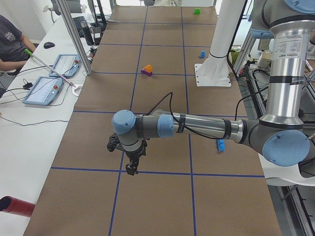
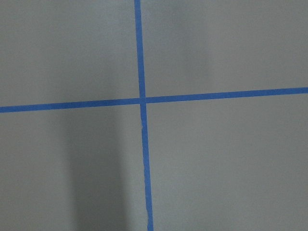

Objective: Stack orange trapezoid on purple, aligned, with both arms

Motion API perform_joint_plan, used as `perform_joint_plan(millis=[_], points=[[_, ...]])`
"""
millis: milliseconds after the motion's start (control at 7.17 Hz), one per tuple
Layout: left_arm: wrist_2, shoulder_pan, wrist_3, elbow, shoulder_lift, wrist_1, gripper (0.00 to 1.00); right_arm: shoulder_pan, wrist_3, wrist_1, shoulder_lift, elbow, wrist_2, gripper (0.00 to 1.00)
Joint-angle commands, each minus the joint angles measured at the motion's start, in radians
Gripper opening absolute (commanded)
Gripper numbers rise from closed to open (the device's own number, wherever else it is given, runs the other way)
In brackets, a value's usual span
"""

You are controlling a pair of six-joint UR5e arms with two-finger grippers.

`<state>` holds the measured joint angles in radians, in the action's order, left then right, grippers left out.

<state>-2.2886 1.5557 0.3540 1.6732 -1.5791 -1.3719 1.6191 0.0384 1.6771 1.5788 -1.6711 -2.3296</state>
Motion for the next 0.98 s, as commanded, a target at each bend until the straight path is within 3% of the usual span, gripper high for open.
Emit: perform_joint_plan(millis=[0,836], points=[[0.0,0.001,0.0,0.008,0.002,-0.001,1.0,0.001,0.001,-0.002,0.0,0.004,0.001,1.0],[0.001,0.0,0.003,-0.004,0.002,-0.001,1.0,-0.001,0.001,-0.003,0.0,-0.001,-0.001,1.0]])
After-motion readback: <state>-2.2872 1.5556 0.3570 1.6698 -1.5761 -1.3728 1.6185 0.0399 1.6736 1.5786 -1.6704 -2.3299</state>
